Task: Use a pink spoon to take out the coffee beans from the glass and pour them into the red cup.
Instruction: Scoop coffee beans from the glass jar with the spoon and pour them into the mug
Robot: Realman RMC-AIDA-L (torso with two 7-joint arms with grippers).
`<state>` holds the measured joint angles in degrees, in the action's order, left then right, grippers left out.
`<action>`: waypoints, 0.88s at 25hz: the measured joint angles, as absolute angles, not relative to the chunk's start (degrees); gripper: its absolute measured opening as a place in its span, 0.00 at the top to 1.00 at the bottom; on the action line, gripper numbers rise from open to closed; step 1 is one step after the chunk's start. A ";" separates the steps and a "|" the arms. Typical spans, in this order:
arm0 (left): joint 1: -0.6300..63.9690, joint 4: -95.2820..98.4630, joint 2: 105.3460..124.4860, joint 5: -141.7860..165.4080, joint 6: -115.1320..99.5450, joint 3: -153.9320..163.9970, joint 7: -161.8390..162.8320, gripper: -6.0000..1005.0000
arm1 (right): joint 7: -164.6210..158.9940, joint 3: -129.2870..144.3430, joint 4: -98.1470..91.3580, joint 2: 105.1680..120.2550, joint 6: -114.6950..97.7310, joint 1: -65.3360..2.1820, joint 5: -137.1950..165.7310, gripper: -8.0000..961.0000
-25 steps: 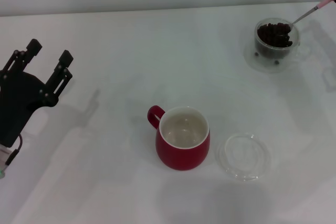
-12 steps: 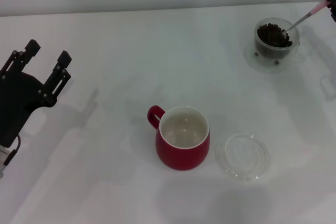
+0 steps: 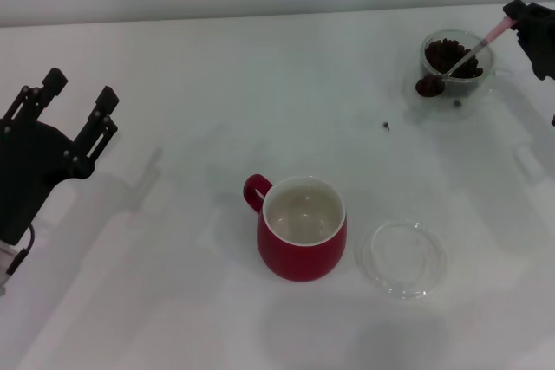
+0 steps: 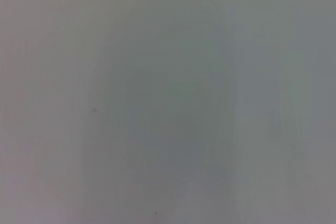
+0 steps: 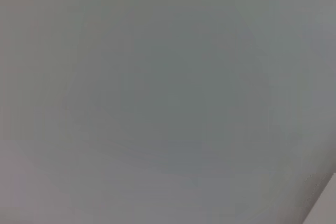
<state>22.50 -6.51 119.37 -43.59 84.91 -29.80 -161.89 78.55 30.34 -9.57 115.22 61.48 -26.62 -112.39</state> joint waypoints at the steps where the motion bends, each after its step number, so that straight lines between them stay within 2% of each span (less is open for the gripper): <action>1: 22.44 -6.50 119.37 -43.59 84.90 -29.79 -161.89 0.32 | 78.28 30.67 -9.50 115.22 61.81 -26.52 -112.40 0.84; 22: 22.06 -6.52 119.45 -43.59 84.44 -29.79 -161.89 0.32 | 75.93 37.80 -4.57 115.49 70.61 -25.59 -112.31 0.84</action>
